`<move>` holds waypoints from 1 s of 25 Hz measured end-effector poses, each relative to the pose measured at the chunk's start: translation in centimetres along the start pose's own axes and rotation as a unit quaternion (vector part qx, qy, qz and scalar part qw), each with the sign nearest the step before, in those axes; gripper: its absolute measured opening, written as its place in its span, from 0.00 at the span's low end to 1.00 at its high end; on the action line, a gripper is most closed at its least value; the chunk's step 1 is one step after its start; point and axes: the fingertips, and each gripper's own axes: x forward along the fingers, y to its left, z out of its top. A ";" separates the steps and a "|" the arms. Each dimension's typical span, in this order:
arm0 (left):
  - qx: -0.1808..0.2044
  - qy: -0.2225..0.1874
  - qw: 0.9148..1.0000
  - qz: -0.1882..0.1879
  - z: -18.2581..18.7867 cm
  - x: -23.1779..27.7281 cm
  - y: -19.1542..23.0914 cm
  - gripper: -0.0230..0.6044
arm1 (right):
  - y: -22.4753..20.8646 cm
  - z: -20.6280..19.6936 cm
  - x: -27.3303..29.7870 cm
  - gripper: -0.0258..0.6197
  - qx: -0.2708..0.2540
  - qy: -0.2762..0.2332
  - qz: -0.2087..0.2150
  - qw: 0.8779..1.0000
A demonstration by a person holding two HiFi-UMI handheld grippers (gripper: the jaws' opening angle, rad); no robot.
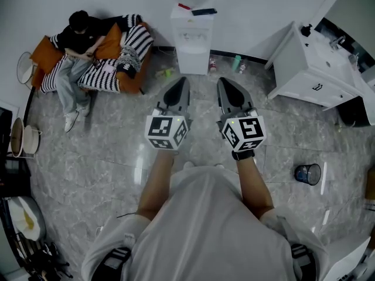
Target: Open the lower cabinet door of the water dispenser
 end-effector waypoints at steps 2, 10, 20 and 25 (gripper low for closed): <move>-0.001 -0.001 1.000 0.000 -0.1 -0.5 0.6 0.06 | 0.7 -0.2 0.1 0.06 0.000 -0.001 -0.001 1.000; 0.000 0.002 1.000 -0.010 -0.4 -2.1 1.5 0.06 | 3.0 -1.2 0.1 0.06 -0.001 0.006 -0.010 1.000; -0.023 0.006 1.000 -0.008 -2.2 -3.5 2.3 0.06 | 4.8 -3.3 -0.8 0.06 -0.010 0.029 -0.011 0.999; -0.028 0.019 0.999 -0.006 -3.5 -2.7 2.4 0.06 | 3.9 -4.4 0.0 0.06 0.001 0.039 -0.008 0.999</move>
